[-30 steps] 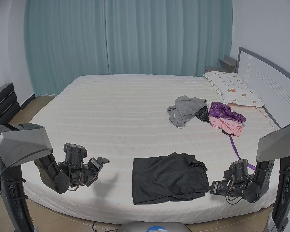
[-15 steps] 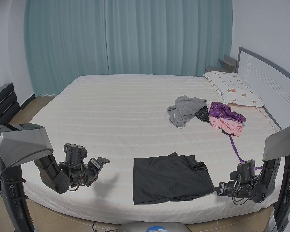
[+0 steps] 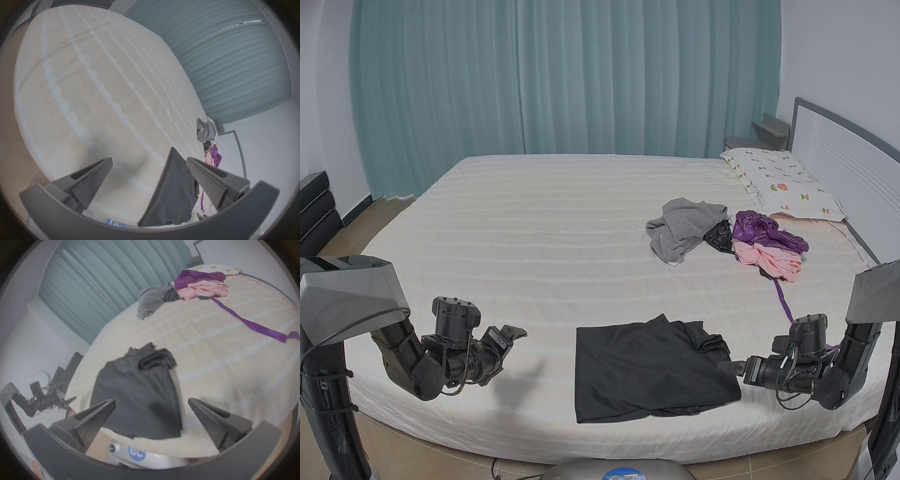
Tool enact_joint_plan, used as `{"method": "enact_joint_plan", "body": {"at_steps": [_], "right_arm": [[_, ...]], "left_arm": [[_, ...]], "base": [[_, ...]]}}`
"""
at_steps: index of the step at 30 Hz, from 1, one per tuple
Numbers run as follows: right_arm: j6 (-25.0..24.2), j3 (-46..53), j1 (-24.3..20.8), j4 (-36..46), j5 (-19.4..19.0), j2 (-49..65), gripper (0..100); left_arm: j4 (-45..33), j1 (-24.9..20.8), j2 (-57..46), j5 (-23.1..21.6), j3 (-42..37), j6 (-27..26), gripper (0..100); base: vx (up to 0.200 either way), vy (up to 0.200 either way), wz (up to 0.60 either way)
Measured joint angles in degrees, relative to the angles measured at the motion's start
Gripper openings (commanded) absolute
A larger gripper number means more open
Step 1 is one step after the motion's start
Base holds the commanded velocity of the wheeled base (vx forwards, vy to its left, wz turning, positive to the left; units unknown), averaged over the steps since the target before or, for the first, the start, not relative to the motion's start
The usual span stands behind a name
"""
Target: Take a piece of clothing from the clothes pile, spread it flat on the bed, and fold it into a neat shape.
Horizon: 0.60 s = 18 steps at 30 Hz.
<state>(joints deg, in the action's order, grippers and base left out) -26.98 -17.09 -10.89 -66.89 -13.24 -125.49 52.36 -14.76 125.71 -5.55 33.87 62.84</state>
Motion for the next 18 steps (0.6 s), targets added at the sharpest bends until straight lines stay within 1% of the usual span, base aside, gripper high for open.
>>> {"method": "enact_joint_plan", "body": {"at_steps": [3,8,14,18], "right_arm": [[-2.9,-3.6,-2.3,1.7,0.0,0.2,100],[-5.0,-10.0,-5.6,6.3,0.2,-0.6,100],[-9.2,-18.9,-7.5,14.1,0.3,-3.8,100],[-10.2,-24.4,-8.3,18.7,0.7,-6.2,100]], "left_arm": [[0.0,0.0,0.0,0.0,0.0,0.0,100],[0.0,0.0,0.0,0.0,0.0,0.0,100],[0.0,0.0,0.0,0.0,0.0,0.0,100],[0.0,0.0,0.0,0.1,0.0,0.0,100]], "base": [[0.0,0.0,0.0],[0.0,0.0,0.0],[0.0,0.0,0.0],[0.0,0.0,0.0]]}}
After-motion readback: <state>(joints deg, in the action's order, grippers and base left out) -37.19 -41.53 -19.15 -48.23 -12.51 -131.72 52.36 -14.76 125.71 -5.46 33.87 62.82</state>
